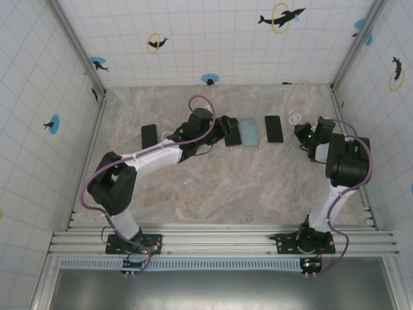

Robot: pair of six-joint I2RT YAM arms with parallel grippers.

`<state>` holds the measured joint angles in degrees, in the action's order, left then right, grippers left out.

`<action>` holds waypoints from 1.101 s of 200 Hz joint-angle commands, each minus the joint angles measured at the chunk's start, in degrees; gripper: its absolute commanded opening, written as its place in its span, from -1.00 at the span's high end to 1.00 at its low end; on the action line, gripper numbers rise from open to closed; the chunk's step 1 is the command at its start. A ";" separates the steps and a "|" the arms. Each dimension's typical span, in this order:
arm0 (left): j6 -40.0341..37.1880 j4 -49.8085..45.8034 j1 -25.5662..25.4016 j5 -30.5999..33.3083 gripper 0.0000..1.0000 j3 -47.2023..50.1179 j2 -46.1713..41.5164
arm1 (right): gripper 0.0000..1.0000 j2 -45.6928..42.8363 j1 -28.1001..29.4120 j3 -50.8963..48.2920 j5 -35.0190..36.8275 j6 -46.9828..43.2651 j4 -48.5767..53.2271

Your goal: Take the phone out of the phone case

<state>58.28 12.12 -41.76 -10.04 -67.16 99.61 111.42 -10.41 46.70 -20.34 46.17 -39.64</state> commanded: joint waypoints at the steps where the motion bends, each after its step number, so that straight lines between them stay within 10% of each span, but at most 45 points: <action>1: -1.42 0.72 0.62 -0.94 -0.43 -0.26 -0.47 | 0.75 -2.43 -0.18 -1.17 -4.09 -3.08 2.58; 120: -0.98 1.07 1.06 -2.30 -0.46 -0.56 0.67 | 0.56 -5.63 -1.90 -4.42 -5.16 -6.91 6.35; 220: -6.75 -3.79 2.48 0.19 -0.61 -0.15 -1.14 | 0.20 -14.40 -3.03 -0.50 7.74 -25.35 25.89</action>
<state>55.94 11.33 -40.58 -11.20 -67.16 99.74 100.07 -12.99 43.42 -17.37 27.79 -20.12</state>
